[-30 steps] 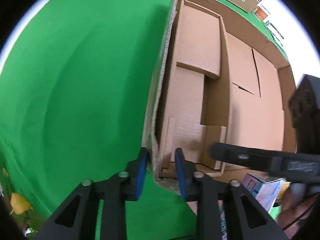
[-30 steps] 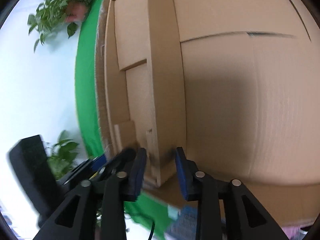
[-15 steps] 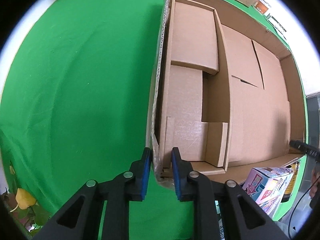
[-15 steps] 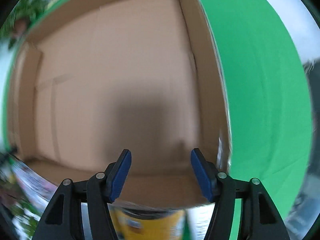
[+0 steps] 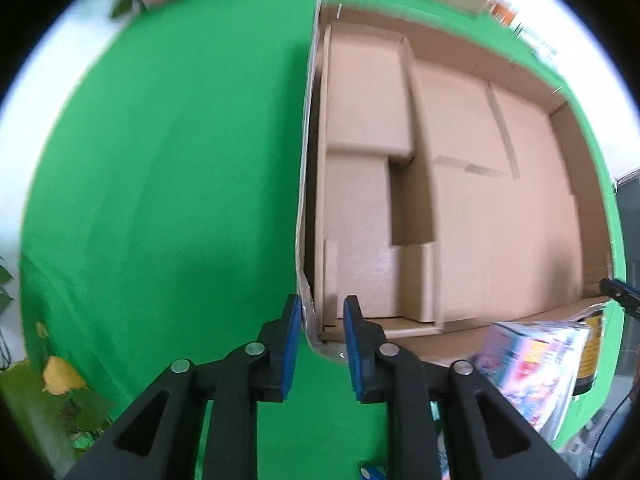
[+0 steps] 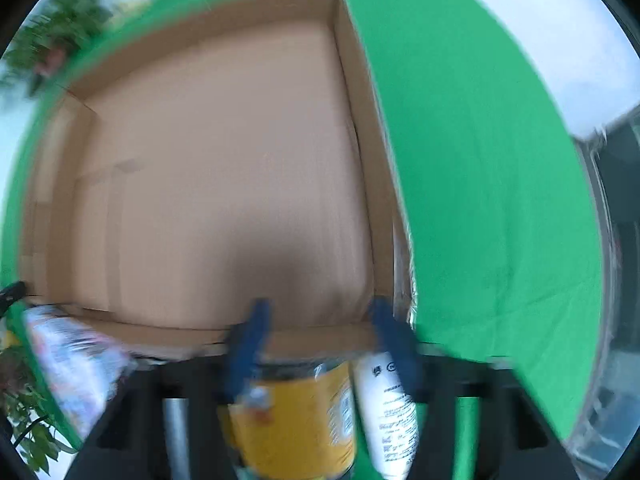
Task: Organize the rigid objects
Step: 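Open both grippers and withdraw them from the tray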
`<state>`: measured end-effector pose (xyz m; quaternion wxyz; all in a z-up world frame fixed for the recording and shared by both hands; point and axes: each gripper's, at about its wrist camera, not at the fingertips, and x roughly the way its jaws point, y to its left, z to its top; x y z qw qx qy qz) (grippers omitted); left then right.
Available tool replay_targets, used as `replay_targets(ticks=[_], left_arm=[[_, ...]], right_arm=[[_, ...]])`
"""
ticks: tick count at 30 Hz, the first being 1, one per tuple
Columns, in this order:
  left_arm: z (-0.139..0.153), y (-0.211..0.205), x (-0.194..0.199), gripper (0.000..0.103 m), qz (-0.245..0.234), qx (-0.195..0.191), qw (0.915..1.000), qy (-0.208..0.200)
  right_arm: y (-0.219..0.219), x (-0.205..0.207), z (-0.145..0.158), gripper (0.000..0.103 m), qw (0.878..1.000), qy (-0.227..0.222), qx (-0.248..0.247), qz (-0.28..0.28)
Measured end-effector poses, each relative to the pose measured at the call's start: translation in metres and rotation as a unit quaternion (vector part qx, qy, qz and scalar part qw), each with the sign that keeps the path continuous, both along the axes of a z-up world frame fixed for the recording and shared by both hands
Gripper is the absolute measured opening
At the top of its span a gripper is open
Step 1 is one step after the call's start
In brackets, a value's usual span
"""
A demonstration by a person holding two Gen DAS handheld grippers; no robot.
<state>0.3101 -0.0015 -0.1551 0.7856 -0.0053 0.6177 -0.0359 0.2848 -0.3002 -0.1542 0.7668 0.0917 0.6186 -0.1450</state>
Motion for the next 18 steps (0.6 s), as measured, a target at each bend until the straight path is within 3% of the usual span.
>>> replay_targets(ticks=[1, 2, 4, 6, 9, 10, 11, 12, 13, 14, 16, 18], left_arm=[[0.016, -0.005, -0.007, 0.047, -0.004, -0.001, 0.9996, -0.027], [0.029, -0.009, -0.012, 0.072, -0.005, 0.002, 0.9989, -0.047], [0.061, -0.019, -0.029, 0.082, -0.008, 0.006, 0.9945, -0.105], [0.085, -0.028, -0.043, 0.082, -0.026, -0.005, 0.9903, -0.136], [0.107, -0.054, -0.068, 0.079, -0.038, -0.002, 0.9872, -0.155], [0.113, -0.055, -0.08, 0.046, -0.041, -0.005, 0.9858, -0.162], [0.116, -0.059, -0.091, 0.004, -0.046, -0.014, 0.9856, -0.162], [0.118, -0.064, -0.101, 0.005, -0.046, -0.03, 0.988, -0.144], [0.121, -0.067, -0.109, 0.002, -0.047, -0.038, 0.9873, -0.147], [0.127, -0.068, -0.118, 0.002, -0.047, -0.043, 0.9857, -0.156], [0.137, -0.076, -0.135, 0.003, -0.044, -0.06, 0.9828, -0.169], [0.139, -0.078, -0.147, 0.037, -0.034, -0.068, 0.9834, -0.165]], right_arm=[[0.009, -0.007, 0.017, 0.096, 0.999, -0.036, 0.0, 0.009], [0.023, -0.018, 0.037, 0.103, 0.997, -0.079, -0.005, 0.022], [0.046, -0.035, 0.058, 0.102, 0.992, -0.12, 0.011, 0.046], [0.063, -0.05, 0.067, 0.102, 0.988, -0.136, 0.022, 0.063], [0.053, -0.06, 0.078, 0.102, 0.987, -0.143, 0.03, 0.067], [0.06, -0.065, 0.078, 0.102, 0.987, -0.141, 0.032, 0.067], [0.055, -0.069, 0.085, 0.092, 0.987, -0.142, 0.036, 0.069], [0.057, -0.082, 0.089, 0.082, 0.986, -0.145, 0.039, 0.075], [0.055, -0.075, 0.09, 0.054, 0.986, -0.144, 0.035, 0.082], [0.062, -0.082, 0.095, 0.04, 0.986, -0.14, 0.024, 0.088], [0.053, -0.097, 0.105, 0.04, 0.984, -0.148, 0.03, 0.09], [0.041, -0.119, 0.117, 0.055, 0.982, -0.159, 0.037, 0.093]])
